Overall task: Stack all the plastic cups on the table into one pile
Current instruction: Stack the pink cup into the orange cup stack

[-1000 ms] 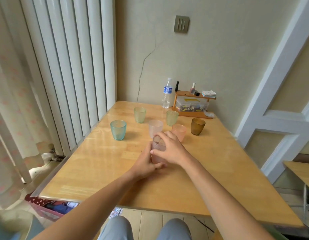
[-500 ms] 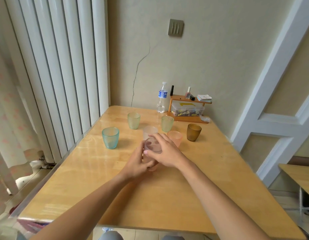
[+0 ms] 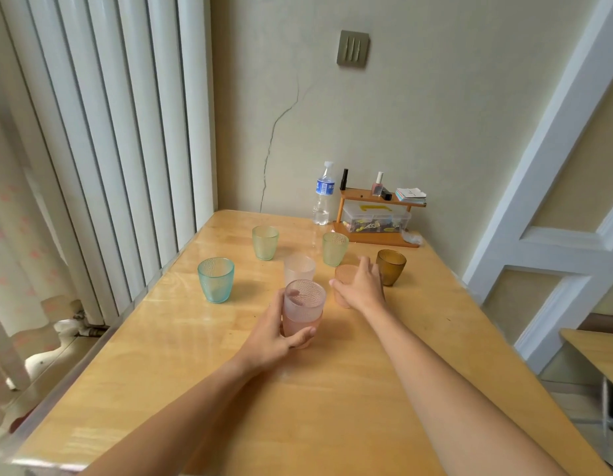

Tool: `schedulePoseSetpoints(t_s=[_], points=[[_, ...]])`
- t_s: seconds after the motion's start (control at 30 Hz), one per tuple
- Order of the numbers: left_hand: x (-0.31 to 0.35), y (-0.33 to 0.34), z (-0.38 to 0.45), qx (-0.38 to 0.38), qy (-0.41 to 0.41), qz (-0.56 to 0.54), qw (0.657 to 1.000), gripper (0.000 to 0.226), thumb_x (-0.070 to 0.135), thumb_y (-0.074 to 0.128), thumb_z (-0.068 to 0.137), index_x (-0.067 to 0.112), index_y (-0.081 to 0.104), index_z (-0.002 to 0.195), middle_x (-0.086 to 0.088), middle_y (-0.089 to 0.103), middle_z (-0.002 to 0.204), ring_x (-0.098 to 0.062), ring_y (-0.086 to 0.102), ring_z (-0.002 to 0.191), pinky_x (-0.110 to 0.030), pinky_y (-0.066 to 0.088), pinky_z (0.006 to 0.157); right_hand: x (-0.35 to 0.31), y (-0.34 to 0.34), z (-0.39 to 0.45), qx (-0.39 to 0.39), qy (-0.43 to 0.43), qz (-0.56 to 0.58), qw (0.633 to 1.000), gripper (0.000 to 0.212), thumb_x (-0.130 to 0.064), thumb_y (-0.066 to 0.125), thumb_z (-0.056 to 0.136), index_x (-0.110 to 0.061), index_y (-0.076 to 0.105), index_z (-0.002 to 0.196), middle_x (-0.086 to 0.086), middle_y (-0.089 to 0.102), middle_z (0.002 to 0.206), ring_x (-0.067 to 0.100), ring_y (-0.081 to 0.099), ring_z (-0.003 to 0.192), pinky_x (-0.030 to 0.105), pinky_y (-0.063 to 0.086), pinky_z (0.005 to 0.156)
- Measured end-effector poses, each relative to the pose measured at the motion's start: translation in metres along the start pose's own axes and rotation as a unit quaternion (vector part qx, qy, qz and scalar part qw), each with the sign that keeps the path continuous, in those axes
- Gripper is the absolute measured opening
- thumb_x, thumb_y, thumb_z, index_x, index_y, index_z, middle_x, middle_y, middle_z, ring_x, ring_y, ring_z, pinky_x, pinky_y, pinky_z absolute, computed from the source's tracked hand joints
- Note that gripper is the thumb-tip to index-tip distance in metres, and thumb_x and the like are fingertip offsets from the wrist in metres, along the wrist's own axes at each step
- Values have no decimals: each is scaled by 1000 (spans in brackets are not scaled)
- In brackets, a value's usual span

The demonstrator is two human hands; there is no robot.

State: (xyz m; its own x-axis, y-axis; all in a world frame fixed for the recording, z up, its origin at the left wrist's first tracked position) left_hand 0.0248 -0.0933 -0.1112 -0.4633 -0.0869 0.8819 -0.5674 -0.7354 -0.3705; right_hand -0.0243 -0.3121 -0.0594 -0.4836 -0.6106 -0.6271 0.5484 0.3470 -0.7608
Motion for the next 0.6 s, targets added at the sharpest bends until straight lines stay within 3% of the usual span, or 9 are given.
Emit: schedulePoseSetpoints(t_s=[0.13, 0.33, 0.4, 0.53, 0.6], points=[[4, -2, 2, -10, -1, -16, 1000, 82, 54, 84, 76, 37, 39, 142, 11, 64, 138, -14, 64, 128, -40, 55, 107, 7, 8, 2, 18, 12, 6, 1000, 80, -34, 81, 79, -9, 40, 143, 19, 46, 142, 39, 52, 132, 39, 45, 104], [14, -13, 9, -7, -3, -22, 1000, 73, 35, 86, 84, 33, 46, 145, 9, 63, 140, -1, 62, 124, -8, 50, 91, -22, -17, -10, 35, -49, 60, 996, 70, -31, 80, 79, -14, 47, 139, 12, 52, 141, 31, 54, 128, 33, 42, 97], [15, -15, 9, -13, -2, -19, 1000, 70, 31, 87, 83, 29, 50, 143, 8, 66, 139, -3, 65, 122, -10, 53, 89, -42, -34, -20, 41, -97, 75, 992, 70, -33, 81, 78, -17, 49, 138, 8, 54, 139, 26, 55, 125, 30, 41, 95], [18, -16, 7, -10, -3, -18, 1000, 69, 34, 88, 82, 32, 52, 140, 13, 66, 136, -12, 66, 123, -34, 59, 96, -80, -64, -44, 58, -181, 89, 978, 68, -37, 81, 78, -22, 52, 138, 1, 55, 134, 20, 57, 115, 27, 42, 91], [20, -16, 6, -9, -8, -15, 1000, 63, 33, 88, 82, 40, 53, 134, 18, 66, 132, -10, 66, 119, -40, 58, 96, -94, -72, -55, 48, -202, 85, 974, 68, -37, 81, 79, -21, 52, 139, 0, 55, 134, 18, 56, 114, 24, 40, 90]])
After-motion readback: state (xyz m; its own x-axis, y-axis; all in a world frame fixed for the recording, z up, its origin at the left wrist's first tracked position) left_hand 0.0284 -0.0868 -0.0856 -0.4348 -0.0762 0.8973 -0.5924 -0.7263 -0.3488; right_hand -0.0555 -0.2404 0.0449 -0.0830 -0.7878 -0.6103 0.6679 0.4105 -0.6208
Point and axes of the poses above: each hand's wrist, its own z-axis towards the middle knuckle, its own y-axis out of the palm, x = y × z, the point moved 8 cm from there along z, towards the middle knuckle
